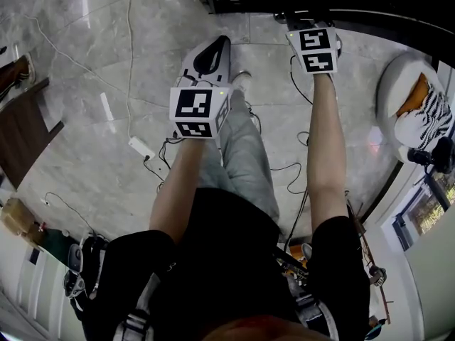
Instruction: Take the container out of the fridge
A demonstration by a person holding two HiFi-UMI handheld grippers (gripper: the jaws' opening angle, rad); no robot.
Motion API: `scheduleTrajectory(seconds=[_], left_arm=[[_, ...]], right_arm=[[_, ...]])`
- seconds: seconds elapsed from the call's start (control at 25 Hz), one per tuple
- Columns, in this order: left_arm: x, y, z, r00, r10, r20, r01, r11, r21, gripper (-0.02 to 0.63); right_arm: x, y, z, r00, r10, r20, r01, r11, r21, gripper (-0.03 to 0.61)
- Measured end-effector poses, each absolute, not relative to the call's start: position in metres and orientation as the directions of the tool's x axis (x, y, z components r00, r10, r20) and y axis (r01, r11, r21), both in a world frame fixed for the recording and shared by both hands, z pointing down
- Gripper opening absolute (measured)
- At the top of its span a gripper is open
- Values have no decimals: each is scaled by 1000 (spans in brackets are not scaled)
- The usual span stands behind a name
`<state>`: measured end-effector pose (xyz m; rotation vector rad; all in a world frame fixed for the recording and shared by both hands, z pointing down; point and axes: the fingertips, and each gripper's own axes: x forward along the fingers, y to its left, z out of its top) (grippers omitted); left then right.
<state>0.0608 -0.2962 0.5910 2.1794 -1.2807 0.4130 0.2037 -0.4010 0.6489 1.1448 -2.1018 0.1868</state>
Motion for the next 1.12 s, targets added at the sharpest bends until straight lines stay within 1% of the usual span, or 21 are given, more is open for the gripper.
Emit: scheduleTrajectory(seconds=[0.12, 0.48, 0.6, 0.8, 0.96, 1.12], left_arm=[[56, -295, 590, 482, -695, 534, -876, -364, 317, 11], [56, -296, 588, 478, -692, 541, -878, -362, 312, 11], [55, -298, 585, 477, -694, 539, -879, -363, 310, 11], [56, -299, 585, 471, -697, 541, -882, -356, 310, 11], [61, -298, 583, 468, -699, 542, -883, -346, 316, 11], [64, -295, 575, 475, -698, 536, -879, -352, 321, 11]], right_arm=[[202, -412, 655, -316, -657, 684, -732, 628, 265, 95], [201, -428, 675, -261, -620, 740, -630, 691, 356, 95], [201, -430, 685, -219, -597, 772, -574, 718, 393, 115], [198, -436, 691, -186, -585, 790, -493, 751, 440, 114], [200, -441, 691, -152, -598, 787, -429, 757, 493, 41], [198, -434, 686, -156, -582, 798, -421, 770, 479, 17]])
